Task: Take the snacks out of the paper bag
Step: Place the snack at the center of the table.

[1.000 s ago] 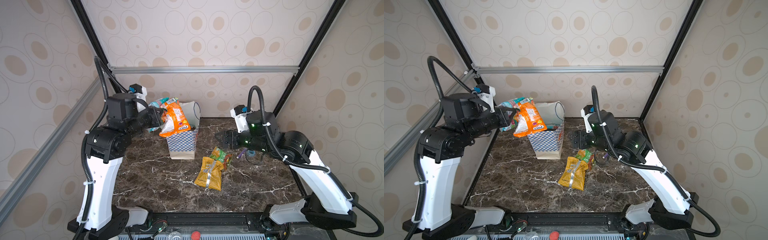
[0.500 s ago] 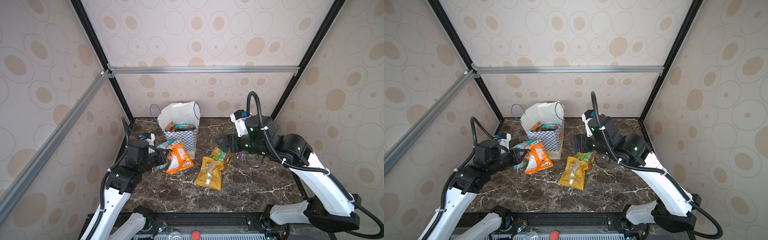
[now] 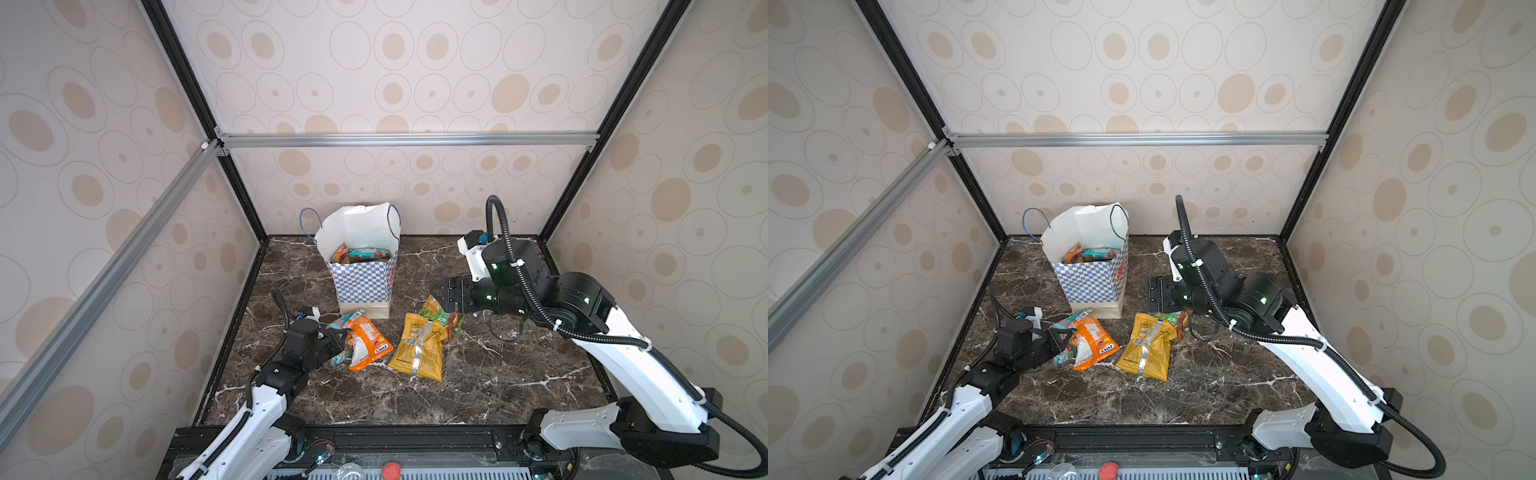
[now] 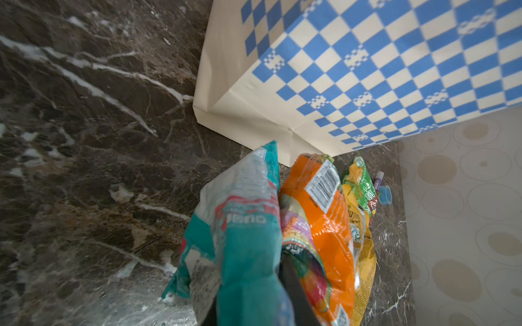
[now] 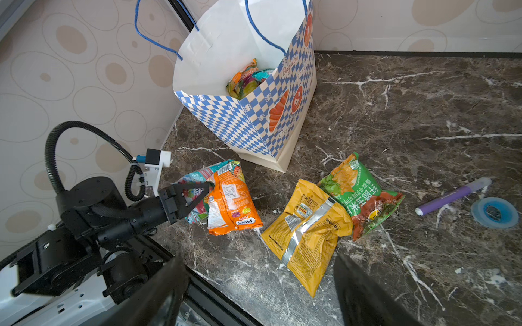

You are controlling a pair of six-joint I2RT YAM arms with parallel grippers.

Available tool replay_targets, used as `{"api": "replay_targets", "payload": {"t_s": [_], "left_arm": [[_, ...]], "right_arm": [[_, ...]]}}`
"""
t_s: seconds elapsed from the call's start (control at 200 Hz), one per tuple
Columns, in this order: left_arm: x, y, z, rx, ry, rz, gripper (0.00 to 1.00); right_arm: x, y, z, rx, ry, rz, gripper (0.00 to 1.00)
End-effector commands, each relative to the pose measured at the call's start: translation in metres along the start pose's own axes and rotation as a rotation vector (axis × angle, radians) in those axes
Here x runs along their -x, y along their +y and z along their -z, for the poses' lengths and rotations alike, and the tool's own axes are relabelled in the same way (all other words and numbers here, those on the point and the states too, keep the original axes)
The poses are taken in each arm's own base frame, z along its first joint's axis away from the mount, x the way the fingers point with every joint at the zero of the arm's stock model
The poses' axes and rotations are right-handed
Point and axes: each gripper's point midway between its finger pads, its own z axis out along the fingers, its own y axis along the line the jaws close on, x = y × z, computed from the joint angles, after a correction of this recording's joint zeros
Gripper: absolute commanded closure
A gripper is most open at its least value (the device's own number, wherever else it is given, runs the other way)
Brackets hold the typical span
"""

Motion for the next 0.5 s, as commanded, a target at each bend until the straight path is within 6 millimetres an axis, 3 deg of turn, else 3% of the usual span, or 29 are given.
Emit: {"api": "replay_targets", "payload": {"t_s": [0.0,0.16,0.335,0.495], "left_arm": [[0.036,-0.049,-0.001,-0.189,-0.130,0.030,1.00],[0.025,-0.050,-0.021,-0.191,-0.074,0.026,1.00],[0.015,-0.046,-0.035,-0.164,-0.041,0.019,1.00],[0.006,-0.042,-0.045,-0.148,0.004,0.018,0.84]], "right_arm": [[-0.021,-0.004,-0.004,0.002,0.062,-0.017,0.15],[-0.050,-0.007,-0.022,-0.003,0.179,0.003,0.15],[-0.068,-0.005,-0.034,-0.002,0.284,0.015,0.14],[-0.072,-0.002,-0.038,0.007,0.312,0.015,0.14]]}}
